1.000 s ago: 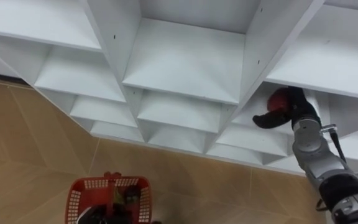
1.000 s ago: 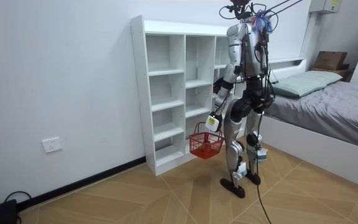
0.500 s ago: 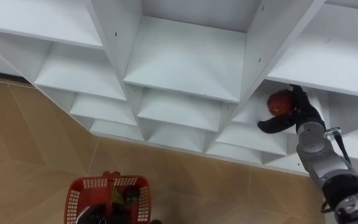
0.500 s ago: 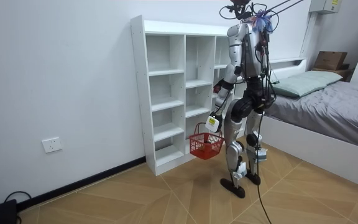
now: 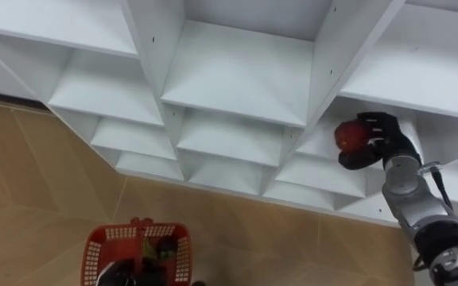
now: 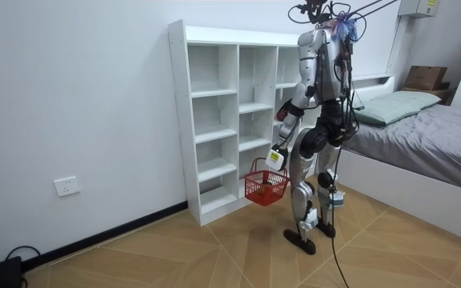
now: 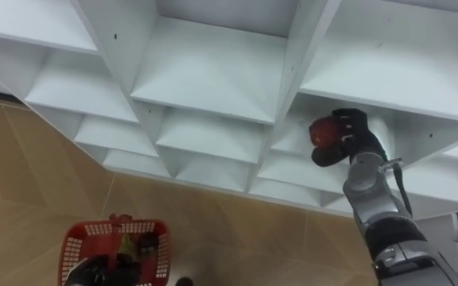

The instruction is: Collect fruits from the closet

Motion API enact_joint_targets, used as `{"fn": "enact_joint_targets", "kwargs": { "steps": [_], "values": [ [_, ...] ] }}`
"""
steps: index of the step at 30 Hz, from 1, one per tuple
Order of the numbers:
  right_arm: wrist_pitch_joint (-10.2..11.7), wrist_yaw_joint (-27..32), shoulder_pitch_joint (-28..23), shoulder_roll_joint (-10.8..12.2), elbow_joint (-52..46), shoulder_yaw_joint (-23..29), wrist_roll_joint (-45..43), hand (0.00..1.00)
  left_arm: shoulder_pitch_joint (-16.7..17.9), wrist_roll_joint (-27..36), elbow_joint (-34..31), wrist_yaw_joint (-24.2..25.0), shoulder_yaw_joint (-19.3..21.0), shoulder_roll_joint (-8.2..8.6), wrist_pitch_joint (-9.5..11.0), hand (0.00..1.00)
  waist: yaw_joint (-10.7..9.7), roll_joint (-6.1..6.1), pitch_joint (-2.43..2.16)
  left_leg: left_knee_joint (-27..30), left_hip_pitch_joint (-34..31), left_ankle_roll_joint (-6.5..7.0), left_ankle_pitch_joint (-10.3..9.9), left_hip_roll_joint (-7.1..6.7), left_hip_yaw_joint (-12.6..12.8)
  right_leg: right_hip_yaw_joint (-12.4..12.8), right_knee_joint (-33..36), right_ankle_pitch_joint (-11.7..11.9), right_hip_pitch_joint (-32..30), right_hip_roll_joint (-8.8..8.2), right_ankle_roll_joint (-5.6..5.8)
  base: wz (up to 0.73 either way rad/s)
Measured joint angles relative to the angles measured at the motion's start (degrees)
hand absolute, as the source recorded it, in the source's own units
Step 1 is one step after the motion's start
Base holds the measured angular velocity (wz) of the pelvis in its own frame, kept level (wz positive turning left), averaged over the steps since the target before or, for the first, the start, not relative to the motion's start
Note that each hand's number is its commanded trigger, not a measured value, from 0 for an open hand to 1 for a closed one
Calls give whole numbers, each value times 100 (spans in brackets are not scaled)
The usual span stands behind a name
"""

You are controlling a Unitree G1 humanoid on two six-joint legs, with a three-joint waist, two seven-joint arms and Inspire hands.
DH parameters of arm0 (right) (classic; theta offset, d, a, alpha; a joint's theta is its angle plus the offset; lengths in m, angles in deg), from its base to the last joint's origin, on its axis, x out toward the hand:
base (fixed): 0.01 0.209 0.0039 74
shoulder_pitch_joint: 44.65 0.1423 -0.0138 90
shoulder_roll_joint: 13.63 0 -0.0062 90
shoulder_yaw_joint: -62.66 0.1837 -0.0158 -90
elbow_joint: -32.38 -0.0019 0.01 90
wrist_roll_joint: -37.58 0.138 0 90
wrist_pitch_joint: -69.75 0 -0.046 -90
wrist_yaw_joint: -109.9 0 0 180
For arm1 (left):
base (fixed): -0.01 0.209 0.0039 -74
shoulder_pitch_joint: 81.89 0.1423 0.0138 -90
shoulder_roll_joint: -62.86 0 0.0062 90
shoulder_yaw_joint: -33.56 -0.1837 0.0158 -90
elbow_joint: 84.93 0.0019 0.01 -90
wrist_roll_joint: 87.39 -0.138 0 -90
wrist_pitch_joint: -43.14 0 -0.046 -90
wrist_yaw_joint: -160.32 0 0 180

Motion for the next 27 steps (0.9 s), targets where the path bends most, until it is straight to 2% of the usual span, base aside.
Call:
{"fn": "enact_joint_targets", "kwargs": {
  "steps": [8, 13, 27],
  "values": [
    [-50, -108, -14, 13, 18, -17, 42, 100, 15, -15, -1, 39, 2, 1, -2, 100, 13, 28, -38, 14, 9, 4, 18, 4, 13, 11, 25, 12, 2, 0, -20, 0],
    [-50, -119, -14, 14, 15, -17, 46, 100, 24, -15, -4, 93, 3, 0, -22, 100, 19, 19, -101, 11, 19, 4, 20, 4, 16, 8, 23, 13, 8, 0, -20, 0],
    [-50, -151, -47, 17, 14, -21, 233, 100, 41, -7, -7, 138, 11, 4, -25, 100, 61, 17, -100, -80, 120, 4, 19, 4, 22, 10, -7, 13, 100, 3, -20, 0]
  ]
}}
